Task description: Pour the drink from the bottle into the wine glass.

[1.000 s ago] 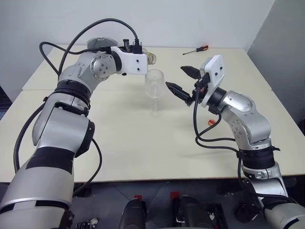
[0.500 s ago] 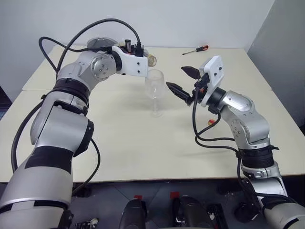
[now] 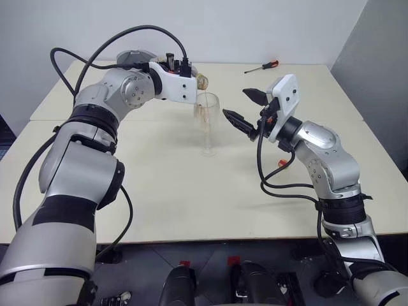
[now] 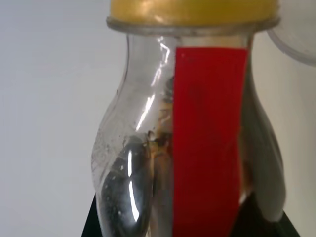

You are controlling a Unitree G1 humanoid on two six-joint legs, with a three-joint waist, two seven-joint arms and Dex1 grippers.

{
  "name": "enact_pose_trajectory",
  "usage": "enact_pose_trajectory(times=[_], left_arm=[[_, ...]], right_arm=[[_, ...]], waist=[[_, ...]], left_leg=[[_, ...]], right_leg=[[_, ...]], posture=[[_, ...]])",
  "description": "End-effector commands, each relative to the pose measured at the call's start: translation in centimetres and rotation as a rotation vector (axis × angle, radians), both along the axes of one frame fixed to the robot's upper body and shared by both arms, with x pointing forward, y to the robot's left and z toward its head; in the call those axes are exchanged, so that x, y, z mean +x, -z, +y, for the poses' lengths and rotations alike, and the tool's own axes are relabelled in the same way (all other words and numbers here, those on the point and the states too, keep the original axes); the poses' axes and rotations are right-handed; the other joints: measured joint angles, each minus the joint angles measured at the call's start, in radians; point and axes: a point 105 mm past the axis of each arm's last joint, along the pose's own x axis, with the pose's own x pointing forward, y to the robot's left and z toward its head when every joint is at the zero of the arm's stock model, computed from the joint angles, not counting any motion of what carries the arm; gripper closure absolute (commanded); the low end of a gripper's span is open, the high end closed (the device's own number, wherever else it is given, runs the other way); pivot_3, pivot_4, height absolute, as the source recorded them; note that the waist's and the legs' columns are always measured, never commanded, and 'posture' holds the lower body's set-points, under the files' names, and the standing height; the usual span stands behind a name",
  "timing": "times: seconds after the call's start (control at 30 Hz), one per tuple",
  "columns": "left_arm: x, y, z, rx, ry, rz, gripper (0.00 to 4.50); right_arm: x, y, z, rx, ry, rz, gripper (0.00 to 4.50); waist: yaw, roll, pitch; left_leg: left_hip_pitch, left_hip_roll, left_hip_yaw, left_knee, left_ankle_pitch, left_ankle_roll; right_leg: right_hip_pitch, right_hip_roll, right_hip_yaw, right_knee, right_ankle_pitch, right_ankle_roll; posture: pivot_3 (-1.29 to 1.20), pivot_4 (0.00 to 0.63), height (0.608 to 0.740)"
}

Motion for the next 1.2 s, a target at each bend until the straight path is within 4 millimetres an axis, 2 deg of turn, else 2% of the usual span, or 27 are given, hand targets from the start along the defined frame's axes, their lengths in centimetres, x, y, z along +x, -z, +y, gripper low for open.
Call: enact_pose_trajectory(times=[0.03,1.2], left_arm=[[-0.35,-2.86,-0.04,-0.014,0.011,-0.082,3.19],[-0.29,-2.99,0.30,0.030,-0.004,-0.103,3.19]], right_arm=[[-0.49,-1.65,0.08,0.019,-0.015,-0.070,0.38],[-0.58,-1.58,0.27,0.018,-0.020,-0.071,0.38]], waist=[[0.000,0.000,0.000],[0.000,0.000,0.000]], left_leg=[[0.000,0.000,0.000,0.000,0.000,0.000],[0.000,0.000,0.000,0.001,0.000,0.000]], right_leg=[[0.000,0.000,0.000,0.000,0.000,0.000],[0.000,0.000,0.000,0.001,0.000,0.000]], posture=[[0.00,0.150,0.740],[0.00,0.150,0.740]])
